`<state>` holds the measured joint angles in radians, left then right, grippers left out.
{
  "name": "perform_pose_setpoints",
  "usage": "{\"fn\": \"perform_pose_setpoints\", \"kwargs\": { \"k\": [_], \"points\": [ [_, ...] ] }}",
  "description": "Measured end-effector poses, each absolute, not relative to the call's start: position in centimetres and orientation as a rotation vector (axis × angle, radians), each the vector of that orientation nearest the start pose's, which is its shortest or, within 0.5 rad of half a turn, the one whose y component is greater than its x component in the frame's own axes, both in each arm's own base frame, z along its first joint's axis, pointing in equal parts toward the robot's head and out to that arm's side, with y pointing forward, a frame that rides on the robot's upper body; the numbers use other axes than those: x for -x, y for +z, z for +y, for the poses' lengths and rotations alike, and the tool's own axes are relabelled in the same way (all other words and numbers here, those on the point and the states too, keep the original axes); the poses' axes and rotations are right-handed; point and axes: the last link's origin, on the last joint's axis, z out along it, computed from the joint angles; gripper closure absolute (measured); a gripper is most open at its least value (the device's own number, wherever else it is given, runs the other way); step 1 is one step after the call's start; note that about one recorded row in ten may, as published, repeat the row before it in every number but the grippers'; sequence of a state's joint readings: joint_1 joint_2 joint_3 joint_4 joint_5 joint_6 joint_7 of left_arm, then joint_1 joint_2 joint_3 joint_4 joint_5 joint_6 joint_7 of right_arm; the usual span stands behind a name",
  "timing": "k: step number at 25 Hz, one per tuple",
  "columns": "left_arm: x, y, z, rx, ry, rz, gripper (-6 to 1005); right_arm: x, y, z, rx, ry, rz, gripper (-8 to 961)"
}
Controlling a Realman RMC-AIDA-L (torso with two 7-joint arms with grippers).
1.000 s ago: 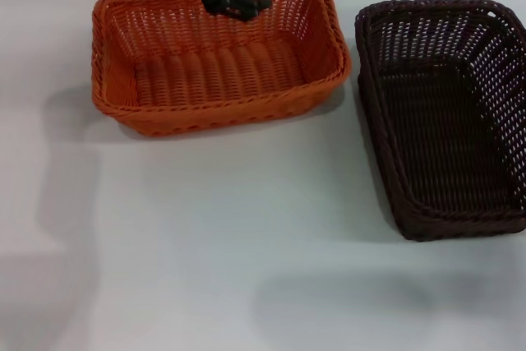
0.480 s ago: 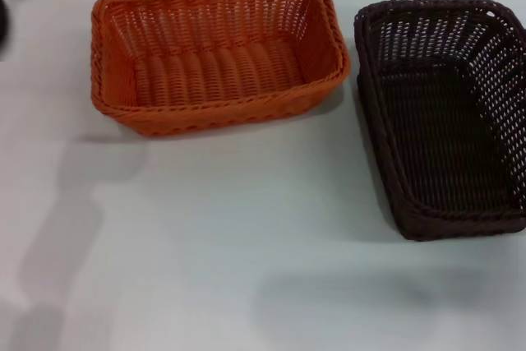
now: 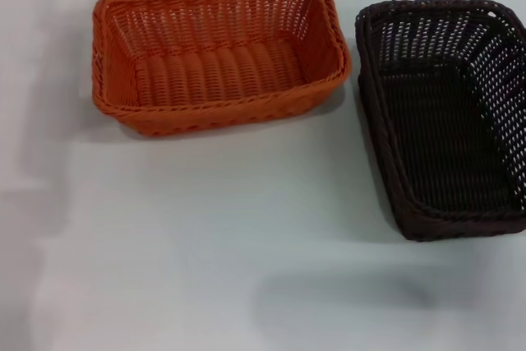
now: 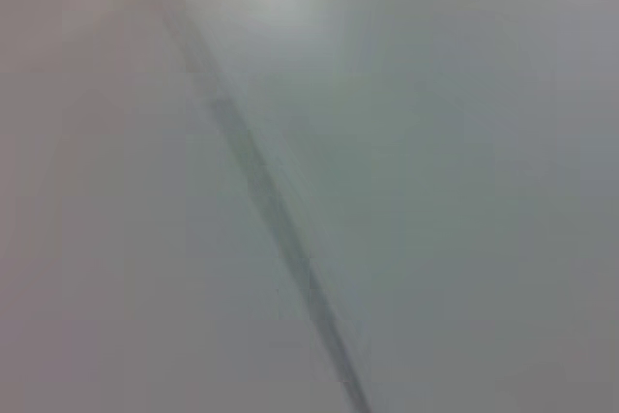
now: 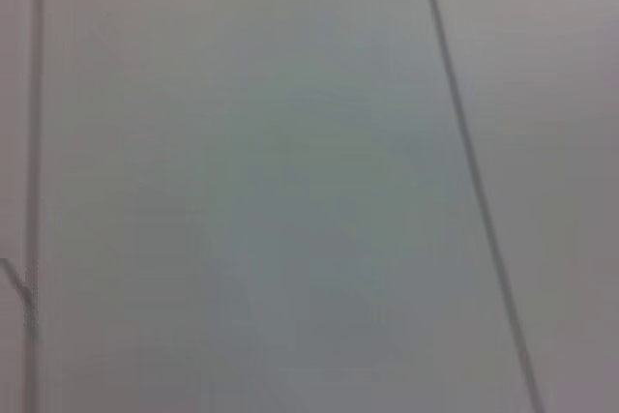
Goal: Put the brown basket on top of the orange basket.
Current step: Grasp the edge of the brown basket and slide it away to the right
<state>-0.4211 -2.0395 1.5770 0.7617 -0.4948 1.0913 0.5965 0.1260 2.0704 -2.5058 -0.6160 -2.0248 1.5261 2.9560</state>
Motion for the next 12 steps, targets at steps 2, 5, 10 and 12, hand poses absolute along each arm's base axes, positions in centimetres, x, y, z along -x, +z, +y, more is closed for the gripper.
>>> {"fn": "perform_pose_setpoints", "kwargs": {
  "k": [2,5,10,12],
  "points": [
    [25.6,12.8,38.2,1.086,-0.708,0.007,155,-27.6,-0.8,24.8,1.273,0.946,0.374,123],
    [29.7,12.6,36.6,1.058,-0.819,-0.186,155,-25.4,-1.0,25.8,1.346,1.027,0.35,123],
    [34.3,11.1,33.9,1.049,-0.741,-0.339,155,-19.5,-0.5,29.7,1.647,1.095,0.434,122],
    [35.2,10.8,33.0,1.05,-0.703,-0.351,155,-16.5,-0.9,31.4,1.816,1.036,0.503,122]
  ]
}}
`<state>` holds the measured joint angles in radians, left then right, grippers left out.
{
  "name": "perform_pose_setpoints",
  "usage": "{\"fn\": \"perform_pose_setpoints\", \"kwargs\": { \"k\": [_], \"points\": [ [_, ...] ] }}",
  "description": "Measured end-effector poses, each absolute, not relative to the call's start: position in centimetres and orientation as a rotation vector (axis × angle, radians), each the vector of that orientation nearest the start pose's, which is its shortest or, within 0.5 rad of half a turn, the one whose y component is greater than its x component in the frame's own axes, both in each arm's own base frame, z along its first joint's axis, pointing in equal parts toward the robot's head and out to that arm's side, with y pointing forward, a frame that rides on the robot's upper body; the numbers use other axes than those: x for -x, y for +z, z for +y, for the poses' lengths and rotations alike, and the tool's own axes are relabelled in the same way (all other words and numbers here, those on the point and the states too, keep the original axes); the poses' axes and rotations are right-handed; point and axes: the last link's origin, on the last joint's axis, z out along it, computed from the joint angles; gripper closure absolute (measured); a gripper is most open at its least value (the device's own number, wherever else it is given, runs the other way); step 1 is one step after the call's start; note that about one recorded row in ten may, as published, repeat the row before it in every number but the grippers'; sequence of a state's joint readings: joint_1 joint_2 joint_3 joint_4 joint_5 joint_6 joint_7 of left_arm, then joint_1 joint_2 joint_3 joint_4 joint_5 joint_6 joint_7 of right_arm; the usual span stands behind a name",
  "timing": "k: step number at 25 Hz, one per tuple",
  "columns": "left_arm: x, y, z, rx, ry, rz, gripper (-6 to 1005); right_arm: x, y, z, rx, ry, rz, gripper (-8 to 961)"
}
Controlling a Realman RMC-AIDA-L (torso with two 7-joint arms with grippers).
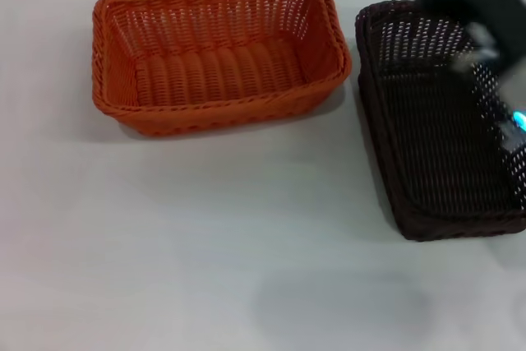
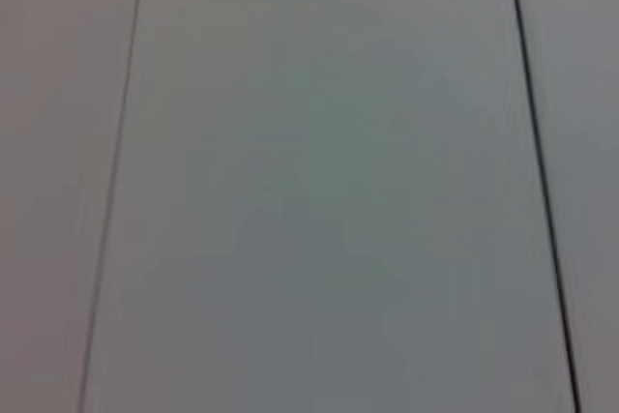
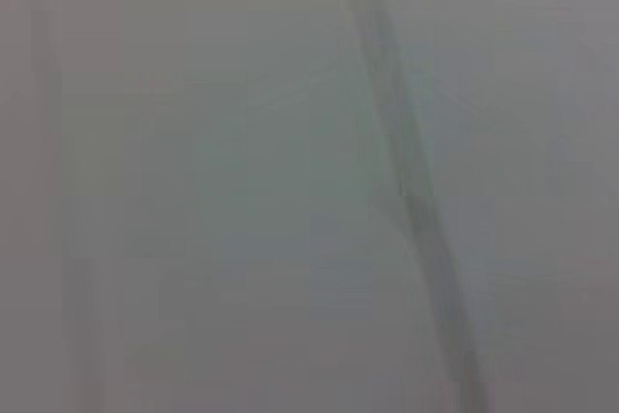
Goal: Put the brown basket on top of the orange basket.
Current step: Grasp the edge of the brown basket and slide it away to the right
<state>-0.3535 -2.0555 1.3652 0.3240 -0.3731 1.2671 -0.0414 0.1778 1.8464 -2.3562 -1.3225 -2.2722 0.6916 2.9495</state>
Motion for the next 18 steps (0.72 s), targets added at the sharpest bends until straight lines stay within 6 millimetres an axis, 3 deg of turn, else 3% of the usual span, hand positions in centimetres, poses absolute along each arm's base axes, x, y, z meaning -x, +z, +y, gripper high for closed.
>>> {"fn": "perform_pose_setpoints", "kwargs": {
  "k": [1,2,5,7,10,11,13,16,18],
  "points": [
    [35.8,10.7,32.4,1.051,-0.68,-0.36,155,-14.1,-1.0,32.3,1.947,0.941,0.533,122],
    [36.0,10.6,32.3,1.052,-0.673,-0.363,155,-14.1,-1.0,32.3,1.947,0.941,0.533,122],
    [36.4,10.4,32.0,1.057,-0.652,-0.373,155,-10.0,0.4,34.1,2.095,0.777,0.629,122],
    [36.9,10.1,31.7,1.064,-0.621,-0.388,155,-9.2,0.9,34.3,2.133,0.729,0.658,123],
    [37.3,9.7,31.7,1.08,-0.592,-0.401,155,-9.2,1.1,33.1,2.331,0.495,0.734,123],
    [37.4,9.6,31.7,1.082,-0.587,-0.405,155,-9.4,1.2,31.3,2.463,0.334,0.753,123],
    [37.6,9.4,31.8,1.09,-0.568,-0.419,155,-9.6,1.5,30.7,2.497,0.278,0.754,123],
    [37.6,9.4,31.8,1.09,-0.568,-0.419,155,-10.5,3.5,27.7,2.625,-0.001,0.74,123],
    [37.7,9.3,31.9,1.096,-0.558,-0.428,155,-10.7,4.0,27.1,2.645,-0.064,0.745,123]
  ]
}}
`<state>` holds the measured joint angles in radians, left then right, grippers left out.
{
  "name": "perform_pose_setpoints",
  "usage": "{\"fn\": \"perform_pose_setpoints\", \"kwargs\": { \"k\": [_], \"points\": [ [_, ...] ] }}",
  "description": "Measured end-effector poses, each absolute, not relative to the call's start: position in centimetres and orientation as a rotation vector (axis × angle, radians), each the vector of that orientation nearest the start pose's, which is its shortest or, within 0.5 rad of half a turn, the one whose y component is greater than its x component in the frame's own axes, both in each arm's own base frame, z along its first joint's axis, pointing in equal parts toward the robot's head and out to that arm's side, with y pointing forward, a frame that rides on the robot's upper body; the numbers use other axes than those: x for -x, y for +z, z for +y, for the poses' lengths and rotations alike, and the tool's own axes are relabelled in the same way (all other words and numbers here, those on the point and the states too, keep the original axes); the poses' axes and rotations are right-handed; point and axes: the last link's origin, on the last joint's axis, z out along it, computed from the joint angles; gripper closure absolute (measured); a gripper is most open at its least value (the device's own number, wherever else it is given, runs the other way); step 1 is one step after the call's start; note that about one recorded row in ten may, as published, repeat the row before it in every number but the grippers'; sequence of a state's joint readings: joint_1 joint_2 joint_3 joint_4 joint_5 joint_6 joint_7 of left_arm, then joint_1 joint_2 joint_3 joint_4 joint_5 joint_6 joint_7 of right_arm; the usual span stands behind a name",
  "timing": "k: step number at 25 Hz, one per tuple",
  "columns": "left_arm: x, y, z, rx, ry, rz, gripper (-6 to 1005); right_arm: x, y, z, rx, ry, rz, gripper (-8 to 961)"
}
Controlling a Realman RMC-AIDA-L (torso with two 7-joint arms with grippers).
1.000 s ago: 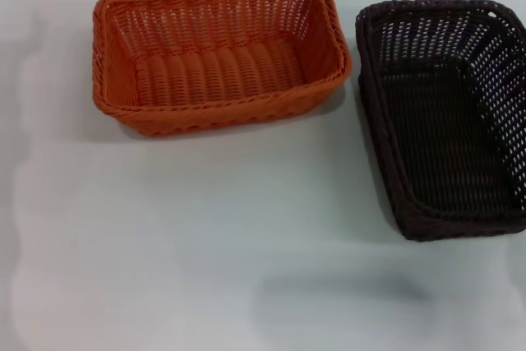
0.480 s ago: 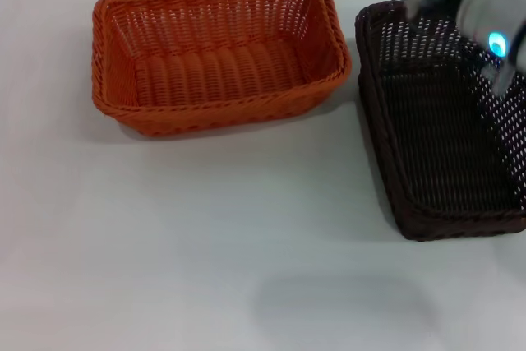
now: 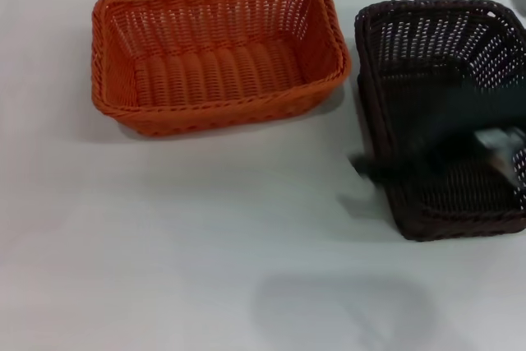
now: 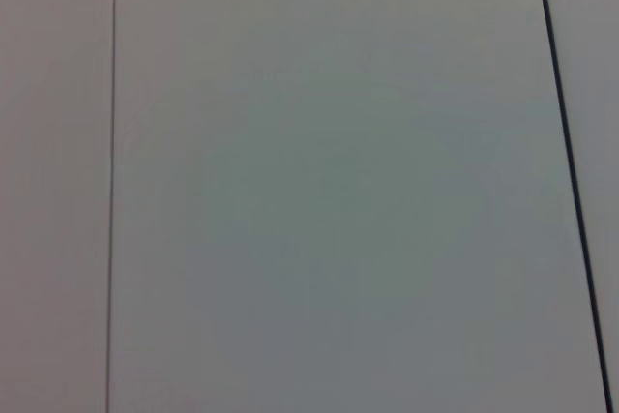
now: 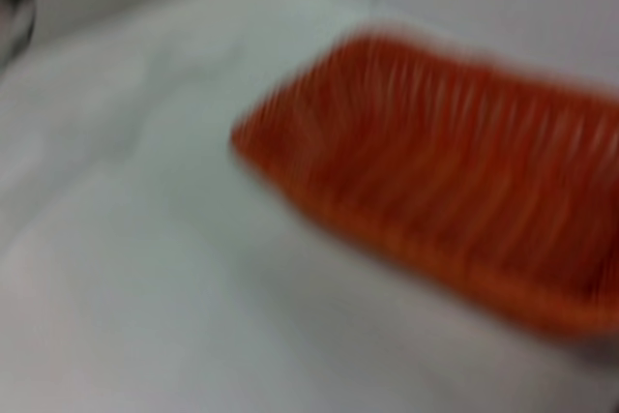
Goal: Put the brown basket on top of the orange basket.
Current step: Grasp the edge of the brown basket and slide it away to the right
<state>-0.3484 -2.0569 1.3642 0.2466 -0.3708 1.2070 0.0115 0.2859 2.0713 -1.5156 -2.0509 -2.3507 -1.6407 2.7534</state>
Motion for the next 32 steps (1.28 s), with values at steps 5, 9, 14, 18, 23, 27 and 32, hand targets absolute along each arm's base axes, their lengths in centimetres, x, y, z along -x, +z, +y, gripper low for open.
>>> {"fn": "perform_pose_setpoints", "kwargs": {
  "k": [5,9,14,18,23,27,32],
  "points": [
    [38.0,8.7,32.5,1.116,-0.527,-0.467,155,-11.8,6.0,26.4,2.666,-0.125,0.848,123],
    [37.8,8.6,33.0,1.129,-0.524,-0.476,155,-12.3,7.2,26.4,2.662,-0.203,0.858,123],
    [37.6,8.6,33.4,1.132,-0.528,-0.472,155,-12.9,7.0,25.8,2.693,-0.4,0.825,123],
    [37.4,8.6,33.6,1.129,-0.534,-0.47,155,-13.2,6.4,25.9,2.683,-0.513,0.794,122],
    [37.3,8.6,33.9,1.135,-0.534,-0.472,155,-13.2,5.7,26.3,2.665,-0.652,0.656,122],
    [37.2,8.6,34.1,1.139,-0.533,-0.478,155,-13.5,4.2,27.1,2.626,-0.785,0.59,122],
    [37.2,8.6,34.2,1.14,-0.534,-0.476,155,-14.5,0.9,27.8,2.575,-0.993,0.535,124]
  ]
}}
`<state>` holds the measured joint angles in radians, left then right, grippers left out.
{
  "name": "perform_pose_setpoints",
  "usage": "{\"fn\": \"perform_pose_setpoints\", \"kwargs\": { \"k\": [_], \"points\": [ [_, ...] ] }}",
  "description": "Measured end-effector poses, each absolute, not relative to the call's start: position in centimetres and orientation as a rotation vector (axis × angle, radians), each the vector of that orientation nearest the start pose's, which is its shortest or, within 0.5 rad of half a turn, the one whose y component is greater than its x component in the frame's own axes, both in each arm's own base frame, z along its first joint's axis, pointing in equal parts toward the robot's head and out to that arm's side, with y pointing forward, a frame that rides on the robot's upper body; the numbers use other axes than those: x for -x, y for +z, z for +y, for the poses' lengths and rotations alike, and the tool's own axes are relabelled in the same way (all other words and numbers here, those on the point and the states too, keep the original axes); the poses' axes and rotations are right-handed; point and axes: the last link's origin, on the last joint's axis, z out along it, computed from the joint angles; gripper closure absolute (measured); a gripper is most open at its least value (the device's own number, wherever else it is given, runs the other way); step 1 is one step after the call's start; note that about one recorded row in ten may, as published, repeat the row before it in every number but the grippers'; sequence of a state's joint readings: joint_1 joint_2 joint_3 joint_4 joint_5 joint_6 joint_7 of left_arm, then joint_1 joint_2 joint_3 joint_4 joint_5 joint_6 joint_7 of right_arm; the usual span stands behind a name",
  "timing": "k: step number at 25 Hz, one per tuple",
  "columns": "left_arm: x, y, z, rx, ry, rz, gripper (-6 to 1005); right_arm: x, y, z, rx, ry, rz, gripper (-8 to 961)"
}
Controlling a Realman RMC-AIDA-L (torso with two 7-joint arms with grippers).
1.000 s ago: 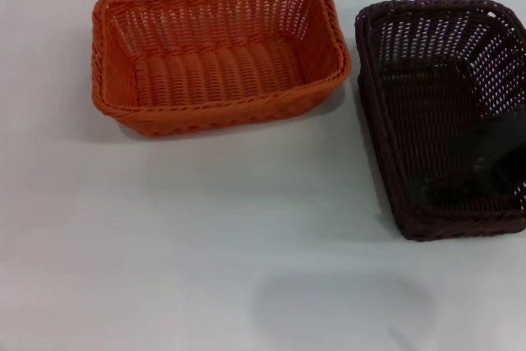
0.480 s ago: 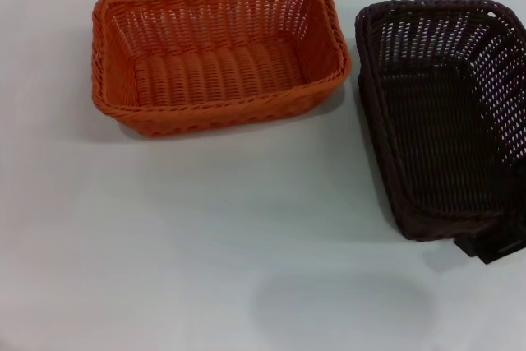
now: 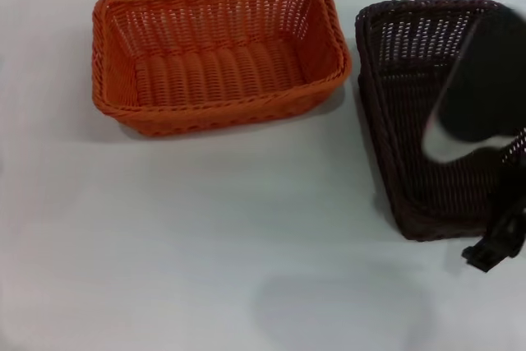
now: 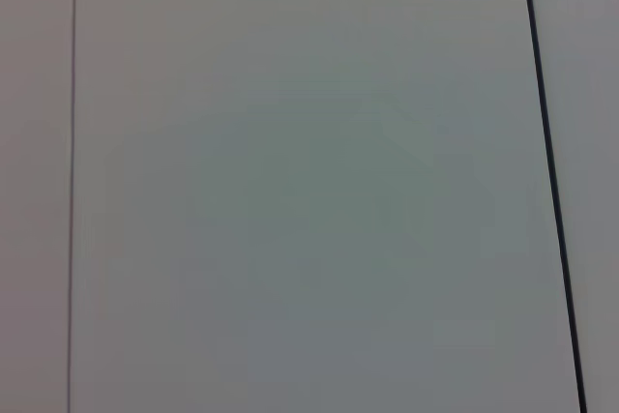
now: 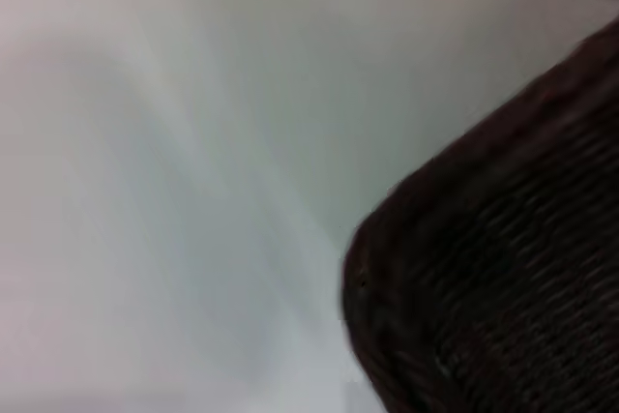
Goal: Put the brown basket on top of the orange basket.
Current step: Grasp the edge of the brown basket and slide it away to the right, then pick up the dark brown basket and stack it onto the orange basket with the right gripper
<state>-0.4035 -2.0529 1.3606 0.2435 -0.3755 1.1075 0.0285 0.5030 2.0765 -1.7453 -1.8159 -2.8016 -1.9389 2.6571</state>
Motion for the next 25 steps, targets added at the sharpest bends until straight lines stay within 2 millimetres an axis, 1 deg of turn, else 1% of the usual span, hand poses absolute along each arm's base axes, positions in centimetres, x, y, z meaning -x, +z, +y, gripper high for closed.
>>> {"fn": "perform_pose_setpoints", "kwargs": {
  "k": [1,2,4,7,11,18,20,21,22,25],
  "points": [
    [37.2,8.7,34.2,1.14,-0.534,-0.475,155,-14.8,-0.2,27.9,2.564,-1.03,0.514,124],
    [37.2,8.7,34.2,1.139,-0.533,-0.474,155,-14.8,-0.2,27.9,2.564,-1.03,0.514,125],
    [37.2,8.7,34.2,1.139,-0.533,-0.474,155,-15.0,-0.9,28.1,2.54,-1.041,0.48,139],
    [37.2,8.9,34.3,1.136,-0.533,-0.472,155,-14.8,-1.3,28.4,2.505,-1.036,0.445,181],
    [37.2,8.9,34.2,1.135,-0.532,-0.472,155,-15.0,-1.4,28.9,2.487,-1.007,0.455,236],
    [37.4,9.0,34.1,1.133,-0.528,-0.473,155,-15.1,-1.4,29.1,2.479,-0.981,0.501,389],
    [37.4,9.0,34.1,1.132,-0.528,-0.473,155,-14.9,-1.0,29.3,2.464,-0.949,0.529,433],
    [37.4,9.0,34.1,1.132,-0.529,-0.474,155,-14.8,-0.5,29.8,2.439,-0.897,0.573,455],
    [37.4,9.0,34.1,1.132,-0.529,-0.474,155,-14.8,-0.5,29.8,2.439,-0.897,0.573,492],
    [37.3,8.8,34.1,1.133,-0.535,-0.478,155,-14.6,0.1,30.7,2.395,-0.796,0.621,602]
  ]
}}
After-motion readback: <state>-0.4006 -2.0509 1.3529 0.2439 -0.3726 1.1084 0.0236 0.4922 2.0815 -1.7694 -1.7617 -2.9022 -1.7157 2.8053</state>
